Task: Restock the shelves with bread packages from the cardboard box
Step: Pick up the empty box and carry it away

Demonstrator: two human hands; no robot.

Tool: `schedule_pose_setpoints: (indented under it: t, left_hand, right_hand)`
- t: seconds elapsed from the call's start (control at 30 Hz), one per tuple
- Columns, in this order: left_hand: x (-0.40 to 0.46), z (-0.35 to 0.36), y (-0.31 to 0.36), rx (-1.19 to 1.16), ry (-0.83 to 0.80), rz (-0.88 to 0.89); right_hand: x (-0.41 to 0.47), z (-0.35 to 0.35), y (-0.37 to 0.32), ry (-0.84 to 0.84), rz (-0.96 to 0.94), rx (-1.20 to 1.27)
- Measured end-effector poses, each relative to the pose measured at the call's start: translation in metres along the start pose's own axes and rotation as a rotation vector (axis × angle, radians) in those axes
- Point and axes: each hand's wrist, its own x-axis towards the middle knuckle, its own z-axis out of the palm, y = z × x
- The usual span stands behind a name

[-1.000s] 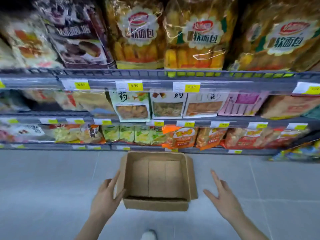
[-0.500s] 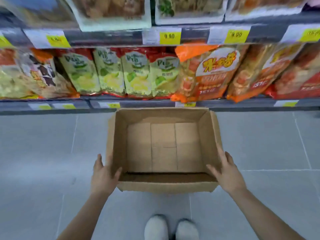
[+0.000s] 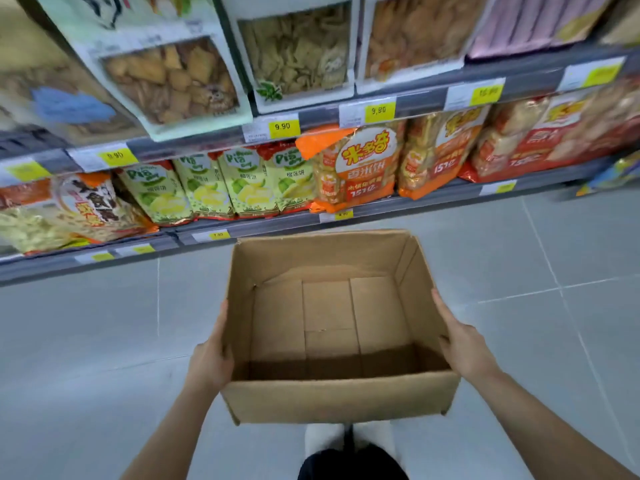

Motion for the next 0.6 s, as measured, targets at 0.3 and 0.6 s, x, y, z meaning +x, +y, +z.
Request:
schedule_pose_setpoints:
  t: [0.3, 0.6]
  left_hand:
    - [-0.145, -0.137, 0.15, 0.12, -0.211, 0.258]
    - [-0.206, -0.131, 0.327, 0.316, -0.319, 0.578]
  right_hand:
    - [-0.237, -0.147, 0.038, 0.088, 0.124, 0.195]
    - [-0.363, -0.204, 0.134, 0.315, 0.344, 0.413]
